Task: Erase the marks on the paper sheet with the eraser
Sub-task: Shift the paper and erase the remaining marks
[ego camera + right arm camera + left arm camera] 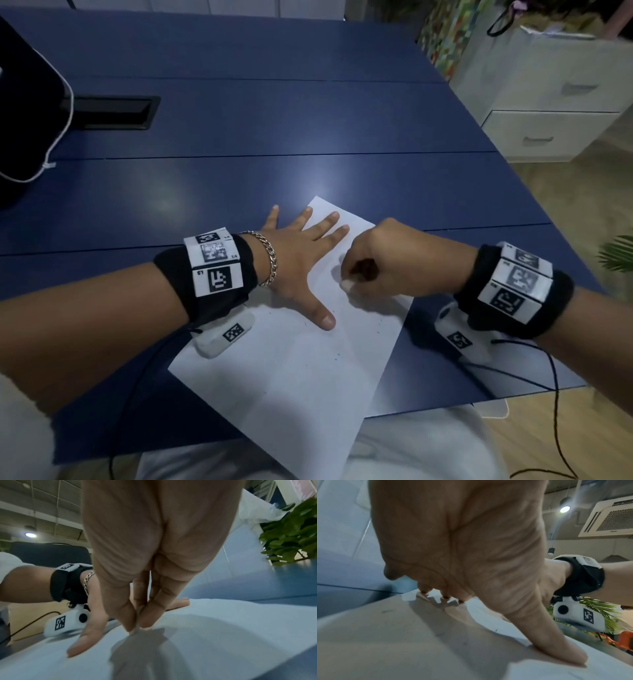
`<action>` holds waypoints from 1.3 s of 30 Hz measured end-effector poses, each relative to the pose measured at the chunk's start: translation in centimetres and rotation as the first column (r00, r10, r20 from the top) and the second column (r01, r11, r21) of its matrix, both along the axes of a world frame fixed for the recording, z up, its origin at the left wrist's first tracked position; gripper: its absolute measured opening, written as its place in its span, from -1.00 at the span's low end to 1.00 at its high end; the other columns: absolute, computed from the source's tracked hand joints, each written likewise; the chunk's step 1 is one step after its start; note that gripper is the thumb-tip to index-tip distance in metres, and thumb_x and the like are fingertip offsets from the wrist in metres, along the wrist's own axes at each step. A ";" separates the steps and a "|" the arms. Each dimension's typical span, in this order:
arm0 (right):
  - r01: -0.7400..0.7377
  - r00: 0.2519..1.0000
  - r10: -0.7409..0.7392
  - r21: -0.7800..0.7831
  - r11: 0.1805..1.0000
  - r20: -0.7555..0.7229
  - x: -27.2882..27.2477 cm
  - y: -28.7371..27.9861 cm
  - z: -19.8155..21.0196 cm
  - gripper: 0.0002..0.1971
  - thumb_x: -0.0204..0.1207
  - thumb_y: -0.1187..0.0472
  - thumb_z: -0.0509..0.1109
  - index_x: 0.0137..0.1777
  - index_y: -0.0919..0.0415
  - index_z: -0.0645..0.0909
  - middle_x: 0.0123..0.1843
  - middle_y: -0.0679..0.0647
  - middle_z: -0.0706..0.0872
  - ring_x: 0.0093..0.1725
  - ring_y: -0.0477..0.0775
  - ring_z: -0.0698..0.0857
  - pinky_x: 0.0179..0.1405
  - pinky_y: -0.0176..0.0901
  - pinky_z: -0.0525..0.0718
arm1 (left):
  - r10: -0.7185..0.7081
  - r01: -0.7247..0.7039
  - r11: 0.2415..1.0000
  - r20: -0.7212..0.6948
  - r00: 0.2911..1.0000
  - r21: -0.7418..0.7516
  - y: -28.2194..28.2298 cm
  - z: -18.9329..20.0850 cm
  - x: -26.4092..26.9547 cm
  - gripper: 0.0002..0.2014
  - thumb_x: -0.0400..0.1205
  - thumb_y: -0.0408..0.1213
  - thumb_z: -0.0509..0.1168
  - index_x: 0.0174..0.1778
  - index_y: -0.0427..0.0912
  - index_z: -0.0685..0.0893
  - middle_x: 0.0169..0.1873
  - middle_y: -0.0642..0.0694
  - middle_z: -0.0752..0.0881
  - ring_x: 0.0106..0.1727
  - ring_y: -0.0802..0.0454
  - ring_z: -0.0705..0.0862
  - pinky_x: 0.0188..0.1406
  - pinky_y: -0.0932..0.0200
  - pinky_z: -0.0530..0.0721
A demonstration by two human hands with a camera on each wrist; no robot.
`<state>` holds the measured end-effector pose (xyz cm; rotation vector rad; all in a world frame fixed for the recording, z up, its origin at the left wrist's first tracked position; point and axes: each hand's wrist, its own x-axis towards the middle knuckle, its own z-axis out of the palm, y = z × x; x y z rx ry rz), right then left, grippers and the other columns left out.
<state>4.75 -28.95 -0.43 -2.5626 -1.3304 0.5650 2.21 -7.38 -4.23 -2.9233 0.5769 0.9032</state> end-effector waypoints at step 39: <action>0.381 0.923 -0.384 0.094 0.920 0.021 -6.5 -5.9 2.9 -0.89 0.62 -0.04 0.49 0.07 -0.13 0.81 -0.05 -0.30 0.80 -0.06 -0.29 0.77 -0.02 -0.26 0.78 | 0.089 -0.075 0.972 0.057 0.994 -0.221 1.9 2.3 0.4 -0.05 0.78 0.34 0.15 0.85 0.16 -0.38 0.82 0.10 -0.44 0.85 -0.08 -0.40 0.82 -0.42 -0.21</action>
